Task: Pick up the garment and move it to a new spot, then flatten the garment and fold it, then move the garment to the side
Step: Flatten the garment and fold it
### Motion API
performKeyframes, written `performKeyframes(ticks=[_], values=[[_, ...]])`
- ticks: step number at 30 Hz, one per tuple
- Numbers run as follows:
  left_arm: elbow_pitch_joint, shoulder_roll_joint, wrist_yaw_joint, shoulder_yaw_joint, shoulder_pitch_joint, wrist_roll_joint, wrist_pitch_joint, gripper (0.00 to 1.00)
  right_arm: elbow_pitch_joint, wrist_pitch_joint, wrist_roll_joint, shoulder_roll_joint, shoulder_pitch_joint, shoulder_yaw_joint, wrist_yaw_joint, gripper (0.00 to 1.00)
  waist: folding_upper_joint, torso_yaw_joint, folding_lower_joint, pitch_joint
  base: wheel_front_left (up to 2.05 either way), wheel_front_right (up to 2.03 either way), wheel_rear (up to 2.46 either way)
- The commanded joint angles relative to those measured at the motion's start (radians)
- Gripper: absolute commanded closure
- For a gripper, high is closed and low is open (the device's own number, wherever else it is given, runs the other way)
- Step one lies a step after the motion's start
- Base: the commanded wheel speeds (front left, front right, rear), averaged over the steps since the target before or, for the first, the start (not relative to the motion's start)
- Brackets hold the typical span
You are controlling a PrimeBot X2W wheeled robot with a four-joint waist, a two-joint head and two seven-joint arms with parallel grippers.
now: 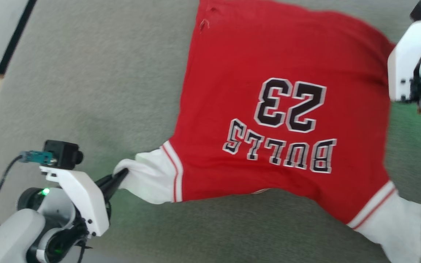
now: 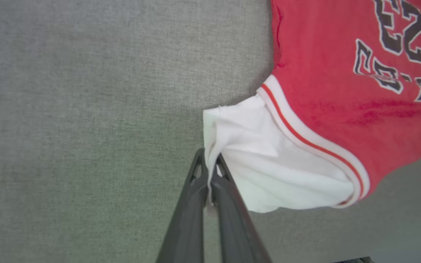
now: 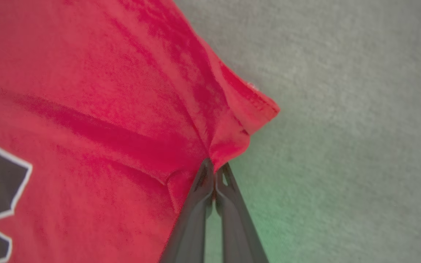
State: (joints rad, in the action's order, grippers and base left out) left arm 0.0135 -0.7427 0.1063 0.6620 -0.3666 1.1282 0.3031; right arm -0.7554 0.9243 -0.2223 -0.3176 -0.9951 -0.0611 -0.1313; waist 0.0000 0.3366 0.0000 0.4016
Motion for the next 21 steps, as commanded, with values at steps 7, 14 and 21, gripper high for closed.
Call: performKeyframes(ticks=[7, 14, 21], values=[[-0.060, -0.066, 0.052, -0.033, 0.058, 0.022, -0.004, 1.00, 0.289, 0.116, -0.217, -0.094, 0.221, -0.092, 0.001, 1.00, 0.0000, -0.120, 0.0000, -0.088, 0.00, 0.00, 0.00], [-0.112, -0.102, 0.089, -0.048, 0.101, 0.031, 0.002, 1.00, 0.606, 0.262, -0.316, -0.125, 0.499, -0.024, 0.001, 1.00, 0.0000, -0.172, 0.0000, -0.123, 0.00, 0.00, 0.00], [-0.143, -0.119, 0.107, -0.054, 0.117, 0.038, 0.004, 1.00, 0.826, 0.334, -0.300, -0.057, 0.743, 0.117, 0.001, 1.00, 0.0000, -0.191, 0.0000, -0.126, 0.00, 0.00, 0.00]])
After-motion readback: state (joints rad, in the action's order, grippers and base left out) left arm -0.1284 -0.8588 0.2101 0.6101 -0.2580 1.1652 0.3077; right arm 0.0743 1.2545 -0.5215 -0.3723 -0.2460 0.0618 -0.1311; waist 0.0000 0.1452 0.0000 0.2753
